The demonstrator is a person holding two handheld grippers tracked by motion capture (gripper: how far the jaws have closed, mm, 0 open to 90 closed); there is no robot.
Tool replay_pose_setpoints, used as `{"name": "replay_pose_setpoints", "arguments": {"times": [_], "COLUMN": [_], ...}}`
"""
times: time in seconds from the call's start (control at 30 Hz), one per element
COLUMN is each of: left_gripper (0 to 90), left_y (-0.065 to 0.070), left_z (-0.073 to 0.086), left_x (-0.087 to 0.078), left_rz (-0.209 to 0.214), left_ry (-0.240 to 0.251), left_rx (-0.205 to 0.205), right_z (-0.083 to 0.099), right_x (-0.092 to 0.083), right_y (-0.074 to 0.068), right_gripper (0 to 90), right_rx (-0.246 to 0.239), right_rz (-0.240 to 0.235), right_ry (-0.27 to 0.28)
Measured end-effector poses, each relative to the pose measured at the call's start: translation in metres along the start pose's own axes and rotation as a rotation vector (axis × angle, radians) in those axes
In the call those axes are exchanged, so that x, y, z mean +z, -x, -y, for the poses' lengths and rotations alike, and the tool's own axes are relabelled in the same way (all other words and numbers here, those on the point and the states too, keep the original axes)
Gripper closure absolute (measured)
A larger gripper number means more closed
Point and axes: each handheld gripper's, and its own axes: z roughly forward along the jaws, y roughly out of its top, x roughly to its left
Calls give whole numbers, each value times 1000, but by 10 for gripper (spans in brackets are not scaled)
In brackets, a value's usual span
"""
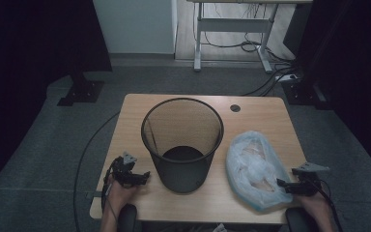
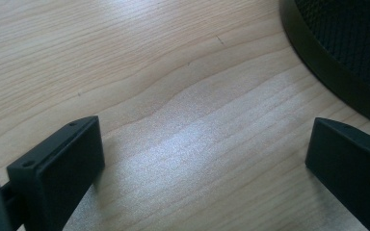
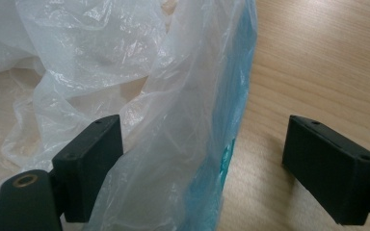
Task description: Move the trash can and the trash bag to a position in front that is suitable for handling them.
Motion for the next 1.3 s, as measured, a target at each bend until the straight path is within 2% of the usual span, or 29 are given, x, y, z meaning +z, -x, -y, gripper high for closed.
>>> {"name": "replay_pose_setpoints", "arguments": {"times": [0.23,0.5,0.67,0.83,1.0,1.23,1.3], "left_gripper": [0,0,0,0,0,0,0], "left_y": [0,0,-2,-4,-5,-6,-6], "left_z": [0,0,1,0,-4,-16,-20], "left_x": [0,0,-1,-3,-9,-21,-23], "left_rz": [-1,2,22,39,41,41,39], "left_ry": [0,1,12,11,31,81,87], "left_rx": [0,-1,-15,-28,-16,6,13], "right_z": [-6,-28,-46,-68,-93,-121,-126], "right_x": [-3,-20,-22,-22,-20,-15,-12], "right_y": [-2,-14,-30,-48,-66,-87,-93], "right_gripper": [131,131,131,132,134,133,134], "right_rx": [-6,-23,-89,-130,-189,-212,-226], "right_rz": [5,-32,-56,-101,-120,-180,-184], "right_ry": [-27,46,40,70,80,114,100]}}
